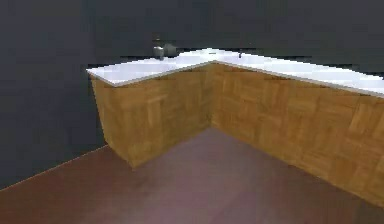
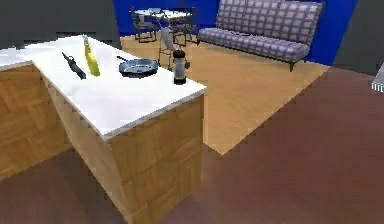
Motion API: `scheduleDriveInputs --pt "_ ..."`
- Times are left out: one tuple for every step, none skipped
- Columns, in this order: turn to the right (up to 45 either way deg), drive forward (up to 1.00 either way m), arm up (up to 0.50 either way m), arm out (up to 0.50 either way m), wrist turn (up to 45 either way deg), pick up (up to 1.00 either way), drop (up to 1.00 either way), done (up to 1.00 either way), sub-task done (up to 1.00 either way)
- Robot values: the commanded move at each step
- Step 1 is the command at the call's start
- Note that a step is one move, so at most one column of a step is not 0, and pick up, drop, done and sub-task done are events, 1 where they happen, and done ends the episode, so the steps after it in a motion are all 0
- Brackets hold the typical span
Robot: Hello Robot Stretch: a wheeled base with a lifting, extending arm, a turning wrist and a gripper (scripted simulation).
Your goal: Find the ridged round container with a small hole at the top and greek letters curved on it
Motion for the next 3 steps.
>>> scheduleDriveInputs --pt "0.0 0.5 0.0 0.0 0.0 0.0 0.0 0.0 0.0" --pt "9.0 0.0 0.0 0.0 0.0 0.0 0.0 0.0 0.0" --pt "0.0 1.0 0.0 0.0 0.0 0.0 0.0 0.0 0.0"
